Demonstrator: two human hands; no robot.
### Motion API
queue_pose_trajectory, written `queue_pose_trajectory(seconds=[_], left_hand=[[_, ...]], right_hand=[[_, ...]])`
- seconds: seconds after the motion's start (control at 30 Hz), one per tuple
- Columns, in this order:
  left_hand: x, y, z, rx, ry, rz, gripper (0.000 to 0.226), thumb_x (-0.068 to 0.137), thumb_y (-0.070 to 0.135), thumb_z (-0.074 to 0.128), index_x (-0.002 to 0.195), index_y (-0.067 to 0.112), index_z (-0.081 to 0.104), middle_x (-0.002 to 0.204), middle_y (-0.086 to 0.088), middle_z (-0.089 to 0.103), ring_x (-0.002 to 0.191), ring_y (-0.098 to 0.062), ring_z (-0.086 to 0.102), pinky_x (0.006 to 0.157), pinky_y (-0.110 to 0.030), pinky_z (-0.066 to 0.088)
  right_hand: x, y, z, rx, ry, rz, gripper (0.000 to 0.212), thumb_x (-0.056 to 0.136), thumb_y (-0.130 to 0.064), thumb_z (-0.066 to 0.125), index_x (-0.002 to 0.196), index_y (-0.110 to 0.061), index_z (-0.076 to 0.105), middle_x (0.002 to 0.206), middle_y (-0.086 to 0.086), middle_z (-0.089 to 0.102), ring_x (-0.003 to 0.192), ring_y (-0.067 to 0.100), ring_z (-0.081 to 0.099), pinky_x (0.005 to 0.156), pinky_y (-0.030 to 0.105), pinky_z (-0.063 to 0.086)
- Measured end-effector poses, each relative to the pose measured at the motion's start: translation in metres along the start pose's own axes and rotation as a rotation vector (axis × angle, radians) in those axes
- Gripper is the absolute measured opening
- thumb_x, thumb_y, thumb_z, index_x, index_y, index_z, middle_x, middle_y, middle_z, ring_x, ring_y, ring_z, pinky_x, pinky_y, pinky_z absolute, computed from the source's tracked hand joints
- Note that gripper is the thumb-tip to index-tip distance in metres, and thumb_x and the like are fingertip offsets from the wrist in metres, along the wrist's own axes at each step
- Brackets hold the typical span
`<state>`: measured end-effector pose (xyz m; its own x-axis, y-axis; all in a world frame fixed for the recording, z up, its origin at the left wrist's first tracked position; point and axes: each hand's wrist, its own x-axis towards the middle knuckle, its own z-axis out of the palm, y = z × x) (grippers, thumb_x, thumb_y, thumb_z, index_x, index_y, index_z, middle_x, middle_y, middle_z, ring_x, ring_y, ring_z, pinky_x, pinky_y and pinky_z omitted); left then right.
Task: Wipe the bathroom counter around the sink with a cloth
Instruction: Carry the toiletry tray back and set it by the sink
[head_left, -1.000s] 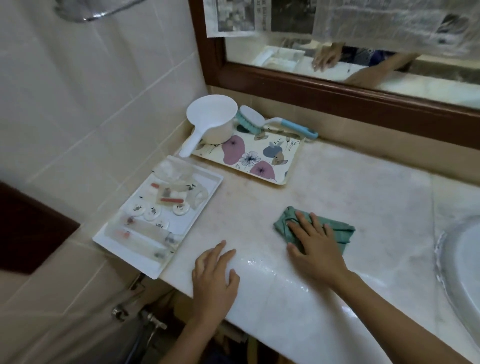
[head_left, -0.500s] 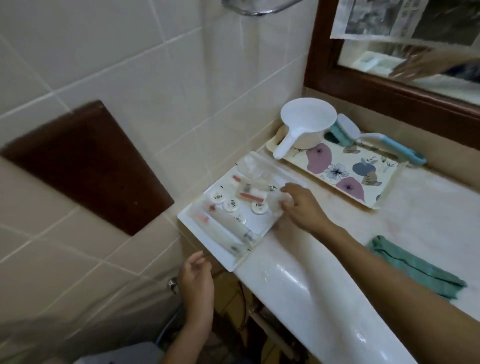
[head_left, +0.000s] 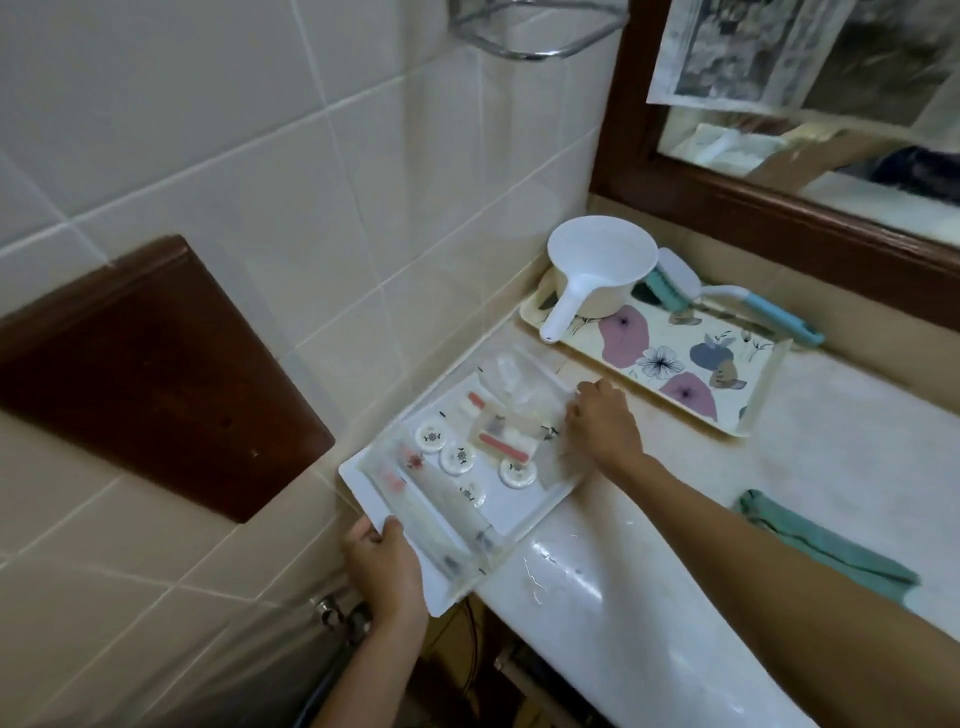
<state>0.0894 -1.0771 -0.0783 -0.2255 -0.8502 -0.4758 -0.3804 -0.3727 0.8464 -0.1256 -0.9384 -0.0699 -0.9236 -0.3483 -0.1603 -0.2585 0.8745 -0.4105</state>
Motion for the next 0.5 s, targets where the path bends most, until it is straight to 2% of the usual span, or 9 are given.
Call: queue_pose_trajectory(seconds=[0.07,0.13,0.2,0.3,0.37,0.5], left_hand=[[-0.002,0.002,-0.001,0.018,0.001,0.023,0.024,0.091,0.003,0.048,0.1,0.014,0.068,0.093,-0.005,0.07,0.085,-0.027,0.066,0.08,-0.049,0.057],[-0.005,0.005,-0.003,0.045,-0.014,0.05,0.028,0.089,0.0,0.045,0.099,0.011,0.069,0.092,-0.007,0.071,0.083,-0.026,0.066,0.075,-0.041,0.055],[-0.007,0.006,-0.003,0.069,-0.045,0.056,0.025,0.09,0.001,0.046,0.1,0.008,0.068,0.095,-0.009,0.071,0.083,-0.025,0.065,0.07,-0.034,0.05],[-0.013,0.012,0.001,0.099,-0.05,0.053,0.021,0.093,0.006,0.053,0.112,0.009,0.061,0.105,-0.004,0.065,0.093,-0.025,0.061,0.08,-0.034,0.045],[-0.024,0.019,0.007,0.112,-0.111,0.067,0.023,0.094,0.006,0.054,0.115,0.014,0.058,0.107,-0.002,0.06,0.096,-0.022,0.056,0.082,-0.033,0.042],[-0.05,0.021,0.026,0.152,-0.282,0.08,0.02,0.094,0.01,0.054,0.112,0.02,0.055,0.112,-0.003,0.062,0.102,-0.025,0.058,0.091,-0.042,0.048]], right_hand=[[-0.014,0.012,0.0,0.045,0.01,0.051,0.02,0.095,-0.013,0.04,0.104,-0.001,0.053,0.112,0.017,0.048,0.108,0.035,0.044,0.081,0.04,0.039],[-0.032,0.023,-0.001,0.139,0.042,0.109,0.008,0.093,-0.012,0.043,0.092,-0.007,0.049,0.1,0.013,0.047,0.101,0.036,0.047,0.072,0.036,0.034],[-0.052,0.035,-0.006,0.222,0.079,0.175,0.005,0.093,-0.014,0.047,0.092,-0.009,0.047,0.099,0.01,0.048,0.097,0.033,0.048,0.071,0.034,0.033],[-0.082,0.055,-0.018,0.292,0.132,0.304,0.009,0.093,-0.02,0.052,0.095,-0.014,0.045,0.098,0.005,0.05,0.093,0.027,0.048,0.071,0.033,0.034],[-0.103,0.069,-0.028,0.327,0.176,0.382,0.013,0.091,-0.021,0.054,0.096,-0.013,0.045,0.097,0.005,0.052,0.089,0.026,0.05,0.068,0.034,0.036],[-0.147,0.101,-0.055,0.36,0.269,0.482,0.015,0.089,-0.022,0.057,0.093,-0.011,0.046,0.091,0.005,0.054,0.076,0.024,0.05,0.061,0.033,0.031]])
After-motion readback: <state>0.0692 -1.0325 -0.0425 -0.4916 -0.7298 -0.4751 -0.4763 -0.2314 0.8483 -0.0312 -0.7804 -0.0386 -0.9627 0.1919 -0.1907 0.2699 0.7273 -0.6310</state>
